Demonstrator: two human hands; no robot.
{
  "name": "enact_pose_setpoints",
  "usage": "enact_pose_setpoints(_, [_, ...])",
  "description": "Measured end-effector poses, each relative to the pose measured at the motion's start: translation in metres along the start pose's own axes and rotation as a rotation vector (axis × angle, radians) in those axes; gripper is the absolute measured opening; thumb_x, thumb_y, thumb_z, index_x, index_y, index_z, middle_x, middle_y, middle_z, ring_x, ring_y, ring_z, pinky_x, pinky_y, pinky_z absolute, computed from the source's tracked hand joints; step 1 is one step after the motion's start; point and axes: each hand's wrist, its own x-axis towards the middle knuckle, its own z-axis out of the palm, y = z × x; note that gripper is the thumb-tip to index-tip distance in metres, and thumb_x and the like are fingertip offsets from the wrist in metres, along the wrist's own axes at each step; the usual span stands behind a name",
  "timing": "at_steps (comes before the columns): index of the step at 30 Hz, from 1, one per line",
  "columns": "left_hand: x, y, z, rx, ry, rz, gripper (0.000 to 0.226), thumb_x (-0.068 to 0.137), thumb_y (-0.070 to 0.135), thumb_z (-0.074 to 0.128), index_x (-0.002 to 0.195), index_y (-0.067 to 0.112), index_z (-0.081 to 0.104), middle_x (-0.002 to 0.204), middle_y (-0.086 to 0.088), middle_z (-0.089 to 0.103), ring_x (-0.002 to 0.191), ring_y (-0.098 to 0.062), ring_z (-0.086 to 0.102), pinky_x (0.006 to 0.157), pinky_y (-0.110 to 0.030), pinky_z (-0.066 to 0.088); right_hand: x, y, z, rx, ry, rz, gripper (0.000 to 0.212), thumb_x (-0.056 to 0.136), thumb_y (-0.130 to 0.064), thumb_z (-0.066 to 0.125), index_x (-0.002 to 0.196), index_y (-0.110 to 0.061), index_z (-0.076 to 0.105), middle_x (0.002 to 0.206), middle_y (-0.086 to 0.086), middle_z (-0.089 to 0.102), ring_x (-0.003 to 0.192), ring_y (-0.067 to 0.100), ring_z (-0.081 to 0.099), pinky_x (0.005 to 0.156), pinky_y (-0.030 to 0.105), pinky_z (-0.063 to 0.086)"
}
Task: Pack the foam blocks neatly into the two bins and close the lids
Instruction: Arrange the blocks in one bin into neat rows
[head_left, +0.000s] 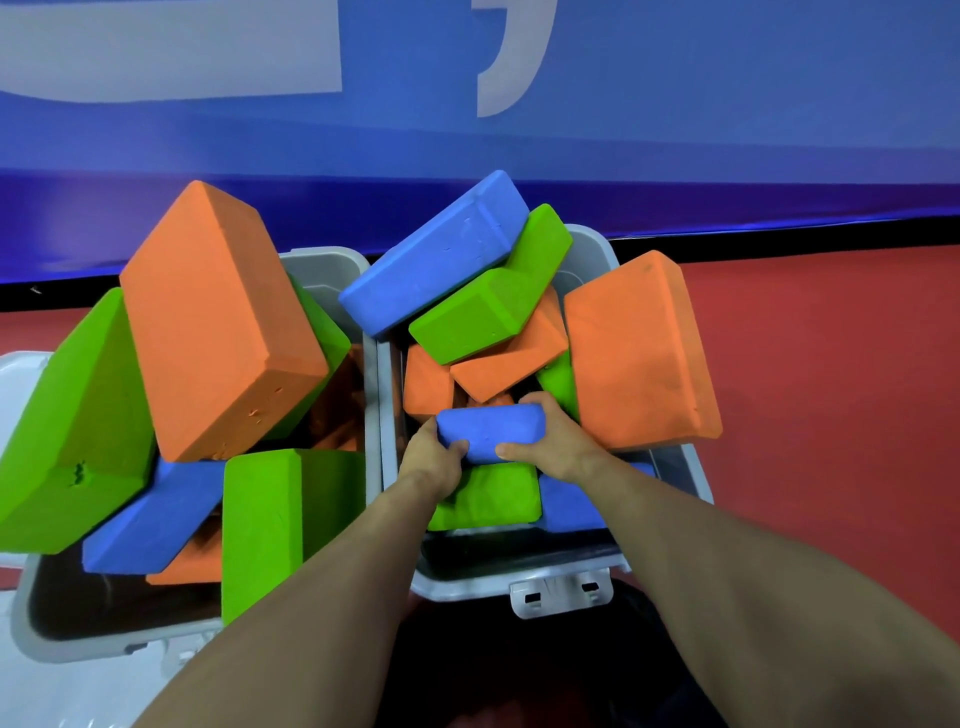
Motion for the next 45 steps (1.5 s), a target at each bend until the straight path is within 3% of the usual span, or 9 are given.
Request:
enact_pose_setpoints(6, [0.001,-0.02,0.011,0.018,0.005,-0.071,0.058,0.102,0.013,0.058,0.155,0.008,0.034,0.151,-0.014,0.05,0.138,-0.032,0.049,0.11,-0.034,0.037,0.0,0.014,0.023,-0.115,-0.054,0.067,0.077,0.084,-0.036,0.081,0.142,-0.023,0.033,0.116,0.009,0.059,0.104,0.026,0.059,0.085,0.032,0.047])
enact_pose_setpoints(13, [0.004,-0.028,0.013,-0.197,-0.053,-0.082,0.068,0.102,0.022,0.059,0.16,0.018,0.024,0.152,-0.009,0.047,0.135,-0.029,0.049,0.113,-0.037,0.039,0.005,0.009,0.024,-0.032,0.025,0.128,0.101,0.086,-0.043,0.078,0.157,-0.021,0.01,0.151,0.017,0.042,0.128,0.034,0.053,0.099,0.035,0.044])
enact_pose_setpoints(15, [0.003,-0.034,0.012,-0.208,-0.1,-0.095,0.091,0.09,0.027,0.077,0.16,0.018,0.019,0.156,-0.011,0.041,0.138,-0.03,0.046,0.115,-0.041,0.039,0.005,0.009,0.023,-0.034,0.025,0.135,0.104,0.085,-0.044,0.079,0.158,-0.022,0.009,0.155,0.016,0.038,0.132,0.034,0.05,0.104,0.038,0.045])
enact_pose_setpoints(19, [-0.009,-0.038,0.007,0.048,-0.244,-0.042,0.139,0.074,0.022,0.092,0.159,0.035,-0.017,0.166,-0.01,-0.004,0.153,-0.032,0.019,0.116,-0.041,0.034,0.002,0.007,0.016,-0.041,-0.023,0.152,0.104,0.088,-0.044,0.075,0.161,-0.026,0.003,0.159,0.012,0.037,0.138,0.034,0.046,0.11,0.039,0.04])
enact_pose_setpoints(24, [-0.01,-0.037,0.015,0.177,-0.082,0.164,0.103,0.092,0.026,0.075,0.16,0.042,0.0,0.168,-0.003,-0.022,0.157,-0.03,0.0,0.124,-0.039,0.016,-0.004,0.003,0.011,-0.226,-0.028,0.121,0.098,0.094,-0.053,0.063,0.162,-0.022,-0.001,0.16,0.014,0.036,0.141,0.034,0.044,0.111,0.039,0.038])
enact_pose_setpoints(28, [-0.005,-0.038,0.021,0.299,-0.143,0.198,0.082,0.104,0.034,0.057,0.16,0.044,-0.002,0.163,-0.001,-0.036,0.155,-0.033,-0.019,0.124,-0.042,-0.005,-0.009,0.007,0.017,-0.527,0.004,0.078,0.089,0.1,-0.062,0.04,0.161,-0.024,-0.013,0.162,0.009,0.034,0.142,0.032,0.041,0.115,0.047,0.03])
enact_pose_setpoints(30, [-0.003,-0.04,0.023,0.257,-0.147,0.174,0.079,0.105,0.034,0.054,0.16,0.046,-0.002,0.162,0.0,-0.038,0.155,-0.032,-0.018,0.124,-0.041,-0.005,-0.01,0.008,0.024,-0.574,0.038,0.078,0.084,0.103,-0.06,0.032,0.16,-0.022,-0.018,0.156,0.009,0.044,0.14,0.029,0.044,0.12,0.045,0.021])
enact_pose_setpoints(34, [0.001,-0.042,0.028,0.144,-0.1,0.16,0.078,0.104,0.037,0.056,0.159,0.047,0.002,0.165,0.001,-0.031,0.156,-0.029,-0.013,0.125,-0.041,-0.001,-0.007,0.008,0.023,-0.669,0.135,0.014,0.078,0.105,-0.057,0.028,0.161,-0.021,-0.014,0.133,0.007,0.064,0.121,0.028,0.058,0.105,0.039,0.035])
enact_pose_setpoints(45, [0.004,-0.047,0.031,0.085,-0.105,0.122,0.079,0.104,0.04,0.053,0.156,0.053,-0.006,0.168,0.01,-0.019,0.154,-0.036,0.004,0.124,-0.046,0.008,0.006,0.018,0.016,-0.789,0.253,-0.042,0.073,0.101,-0.067,0.021,0.162,-0.031,0.006,0.105,0.009,0.073,0.096,0.031,0.067,0.073,0.039,0.043])
